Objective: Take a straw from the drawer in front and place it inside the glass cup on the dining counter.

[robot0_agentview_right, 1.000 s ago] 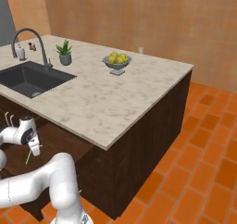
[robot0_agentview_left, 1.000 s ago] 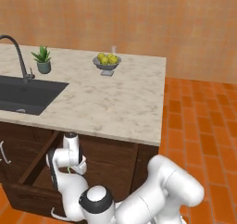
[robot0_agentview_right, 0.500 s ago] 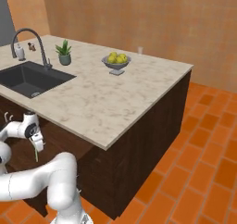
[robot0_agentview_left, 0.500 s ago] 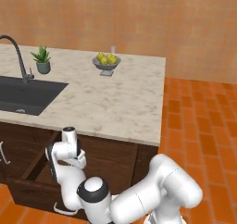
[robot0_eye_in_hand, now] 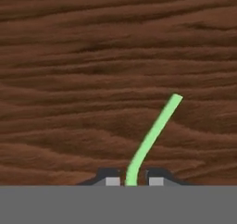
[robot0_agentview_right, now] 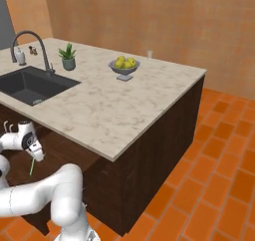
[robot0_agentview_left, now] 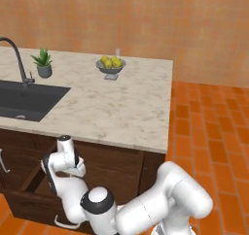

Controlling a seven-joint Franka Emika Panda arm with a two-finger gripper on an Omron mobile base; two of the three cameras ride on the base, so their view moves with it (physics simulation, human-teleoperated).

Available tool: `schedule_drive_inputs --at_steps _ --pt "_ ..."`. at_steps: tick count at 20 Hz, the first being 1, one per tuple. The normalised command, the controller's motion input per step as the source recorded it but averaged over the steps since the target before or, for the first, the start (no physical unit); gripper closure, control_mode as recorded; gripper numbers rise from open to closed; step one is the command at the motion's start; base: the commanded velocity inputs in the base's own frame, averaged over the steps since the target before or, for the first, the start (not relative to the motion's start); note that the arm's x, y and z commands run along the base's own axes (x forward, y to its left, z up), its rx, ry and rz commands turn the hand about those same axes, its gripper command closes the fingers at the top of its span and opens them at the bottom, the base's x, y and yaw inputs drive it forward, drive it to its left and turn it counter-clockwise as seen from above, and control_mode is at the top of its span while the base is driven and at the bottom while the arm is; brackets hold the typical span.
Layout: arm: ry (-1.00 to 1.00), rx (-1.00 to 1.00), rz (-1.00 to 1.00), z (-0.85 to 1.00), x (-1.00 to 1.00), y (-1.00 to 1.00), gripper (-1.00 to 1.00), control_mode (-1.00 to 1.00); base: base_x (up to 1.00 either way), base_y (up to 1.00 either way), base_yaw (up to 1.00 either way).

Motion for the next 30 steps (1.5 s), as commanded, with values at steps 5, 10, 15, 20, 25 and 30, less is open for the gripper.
schedule_drive_inputs --at_steps 5,10,15,20,25,30 --pt "-0.28 0.13 0.10 0.35 -0.88 0.65 1.00 -1.00 0.00 0.00 0.00" --pt "-0.27 0.31 -0.06 1.00 -0.80 -0.04 1.00 -1.00 0.00 0.00 0.00" --pt "-0.05 0.33 -0.22 1.00 -0.83 -0.93 1.00 -1.00 0.00 0.00 0.00" --pt "-0.15 0.33 -0.17 1.00 -0.82 -0.98 1.00 -1.00 0.00 0.00 0.00" --pt "-0.36 0.08 -0.11 1.00 -0.32 -0.64 1.00 -1.00 0.00 0.00 0.00" --pt "-0.21 -0.05 -0.11 1.00 -0.17 -0.41 1.00 -1.00 0.00 0.00 0.00"
